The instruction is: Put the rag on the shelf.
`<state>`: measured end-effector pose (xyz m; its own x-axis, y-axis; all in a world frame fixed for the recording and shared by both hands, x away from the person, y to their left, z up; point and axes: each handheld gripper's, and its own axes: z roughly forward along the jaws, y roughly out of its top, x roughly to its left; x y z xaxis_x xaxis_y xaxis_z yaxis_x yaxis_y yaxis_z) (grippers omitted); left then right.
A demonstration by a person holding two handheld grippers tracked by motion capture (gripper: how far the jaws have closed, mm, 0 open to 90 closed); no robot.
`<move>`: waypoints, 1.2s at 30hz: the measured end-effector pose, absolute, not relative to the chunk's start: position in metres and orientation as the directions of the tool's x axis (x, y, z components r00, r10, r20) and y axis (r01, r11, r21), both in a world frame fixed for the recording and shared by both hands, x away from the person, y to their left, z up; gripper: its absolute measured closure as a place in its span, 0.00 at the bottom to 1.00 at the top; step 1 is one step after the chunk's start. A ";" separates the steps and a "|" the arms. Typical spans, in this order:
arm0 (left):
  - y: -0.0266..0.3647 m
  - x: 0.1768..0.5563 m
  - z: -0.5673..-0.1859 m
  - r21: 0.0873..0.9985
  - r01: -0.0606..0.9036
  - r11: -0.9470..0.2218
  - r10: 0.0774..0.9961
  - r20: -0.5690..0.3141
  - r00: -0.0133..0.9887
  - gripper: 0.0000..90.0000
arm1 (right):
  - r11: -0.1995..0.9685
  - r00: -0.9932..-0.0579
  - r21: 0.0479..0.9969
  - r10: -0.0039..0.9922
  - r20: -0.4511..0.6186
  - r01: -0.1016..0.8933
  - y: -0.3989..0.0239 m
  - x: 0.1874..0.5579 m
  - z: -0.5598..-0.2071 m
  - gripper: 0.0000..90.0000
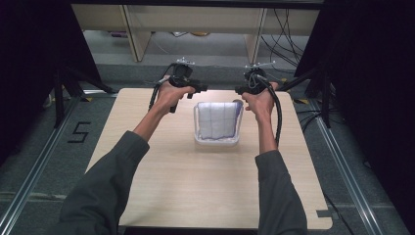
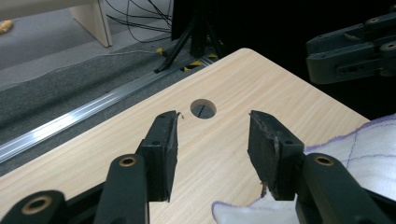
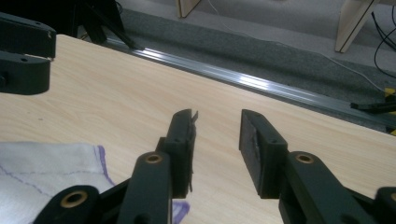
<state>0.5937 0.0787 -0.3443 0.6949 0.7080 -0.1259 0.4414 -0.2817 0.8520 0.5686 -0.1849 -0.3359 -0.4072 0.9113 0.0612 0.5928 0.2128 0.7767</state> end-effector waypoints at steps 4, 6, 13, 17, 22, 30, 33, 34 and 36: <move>0.088 0.590 -0.343 0.850 0.455 -0.265 0.710 -0.147 0.688 0.56 | 0.214 -0.419 0.791 0.906 0.058 0.573 -0.190 0.565 -0.332 0.70; 0.093 0.587 -0.342 0.849 0.456 -0.266 0.714 -0.143 0.685 0.55 | 0.193 -0.408 0.783 0.909 0.084 0.591 -0.191 0.561 -0.329 0.68; 0.108 0.572 -0.336 0.861 0.455 -0.227 0.709 -0.174 0.683 0.53 | 0.188 -0.419 0.806 0.904 0.082 0.562 -0.201 0.548 -0.325 0.64; 0.115 0.562 -0.335 0.863 0.459 -0.213 0.709 -0.187 0.680 0.51 | 0.194 -0.432 0.811 0.899 0.079 0.551 -0.207 0.540 -0.323 0.60; 0.121 0.544 -0.334 0.868 0.444 -0.224 0.698 -0.176 0.694 0.47 | 0.205 -0.453 0.822 0.888 0.071 0.531 -0.214 0.525 -0.321 0.56; 0.126 0.514 -0.341 0.868 0.451 -0.209 0.653 -0.220 0.725 0.41 | 0.198 -0.481 0.835 0.872 0.090 0.514 -0.221 0.491 -0.319 0.48; 0.127 0.501 -0.343 0.872 0.440 -0.214 0.643 -0.214 0.735 0.40 | 0.199 -0.492 0.840 0.866 0.090 0.504 -0.221 0.479 -0.321 0.46; 0.126 0.496 -0.344 0.872 0.438 -0.217 0.647 -0.208 0.734 0.40 | 0.191 -0.489 0.840 0.867 0.098 0.507 -0.220 0.475 -0.321 0.45; 0.127 0.491 -0.345 0.876 0.430 -0.218 0.632 -0.209 0.746 0.38 | 0.193 -0.497 0.844 0.862 0.098 0.500 -0.220 0.471 -0.323 0.45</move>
